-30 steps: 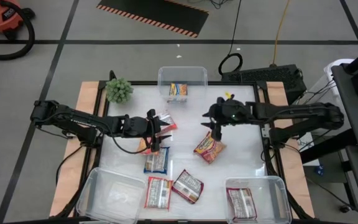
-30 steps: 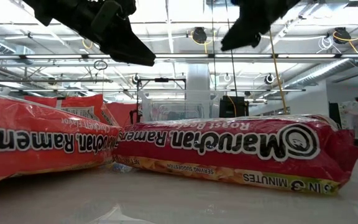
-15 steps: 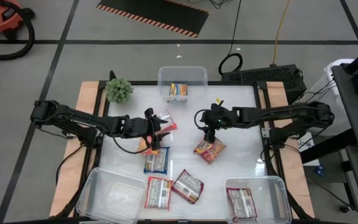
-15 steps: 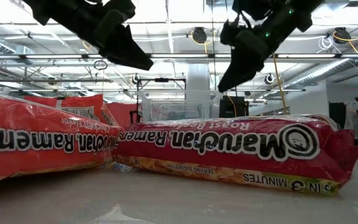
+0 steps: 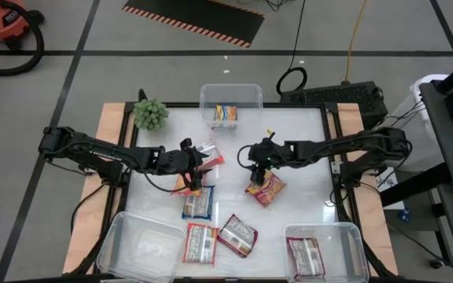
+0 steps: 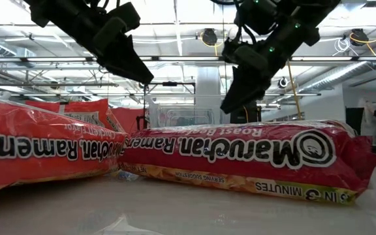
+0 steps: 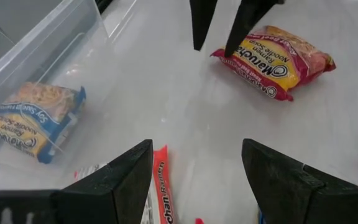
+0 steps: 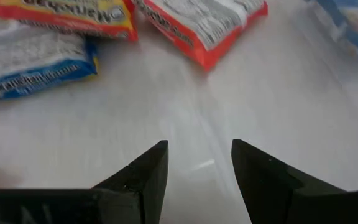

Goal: Sort Maruchan noodles
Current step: Put the top orange noodle pack into the left transparent bin

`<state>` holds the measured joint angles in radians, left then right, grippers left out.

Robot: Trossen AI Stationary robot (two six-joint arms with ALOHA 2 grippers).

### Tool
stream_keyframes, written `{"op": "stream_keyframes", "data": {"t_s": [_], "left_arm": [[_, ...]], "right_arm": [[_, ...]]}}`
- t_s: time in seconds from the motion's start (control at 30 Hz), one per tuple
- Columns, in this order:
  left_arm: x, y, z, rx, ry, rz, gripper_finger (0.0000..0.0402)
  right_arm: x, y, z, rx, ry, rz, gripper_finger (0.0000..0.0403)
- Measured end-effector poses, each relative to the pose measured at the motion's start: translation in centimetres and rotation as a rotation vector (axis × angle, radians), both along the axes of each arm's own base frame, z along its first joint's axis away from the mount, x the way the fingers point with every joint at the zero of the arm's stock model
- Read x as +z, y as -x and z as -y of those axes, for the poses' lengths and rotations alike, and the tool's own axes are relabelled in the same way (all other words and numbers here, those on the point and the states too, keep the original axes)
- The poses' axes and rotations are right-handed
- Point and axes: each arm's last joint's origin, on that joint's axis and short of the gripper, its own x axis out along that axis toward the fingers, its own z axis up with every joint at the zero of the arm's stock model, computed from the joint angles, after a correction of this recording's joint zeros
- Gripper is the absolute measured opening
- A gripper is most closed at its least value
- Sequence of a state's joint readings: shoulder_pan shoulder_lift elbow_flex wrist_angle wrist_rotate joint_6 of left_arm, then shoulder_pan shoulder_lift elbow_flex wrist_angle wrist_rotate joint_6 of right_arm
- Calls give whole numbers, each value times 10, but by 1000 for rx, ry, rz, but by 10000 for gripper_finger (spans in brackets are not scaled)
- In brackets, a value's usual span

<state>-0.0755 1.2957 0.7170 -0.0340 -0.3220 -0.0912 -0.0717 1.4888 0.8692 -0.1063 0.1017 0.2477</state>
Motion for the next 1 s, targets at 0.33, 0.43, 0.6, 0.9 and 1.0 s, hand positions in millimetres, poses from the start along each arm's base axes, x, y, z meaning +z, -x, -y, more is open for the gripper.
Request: {"op": "stream_keyframes", "data": {"t_s": [0.33,0.43,0.6,0.9,1.0], "left_arm": [[-5,4,6,-8,20,-64,251],[-7,6,7,-5,28,-85,251],[-9,7,8,-3,33,-105,251],[-14,12,8,32,65,-163,251],[-14,13,8,39,75,-167,251]], "right_arm": [[-18,-22,-15,51,6,78,169],[-25,-30,-17,62,17,116,169],[-32,-43,-17,86,50,212,169],[-56,-55,-6,83,90,237,169],[-65,-56,1,65,93,222,169]]}}
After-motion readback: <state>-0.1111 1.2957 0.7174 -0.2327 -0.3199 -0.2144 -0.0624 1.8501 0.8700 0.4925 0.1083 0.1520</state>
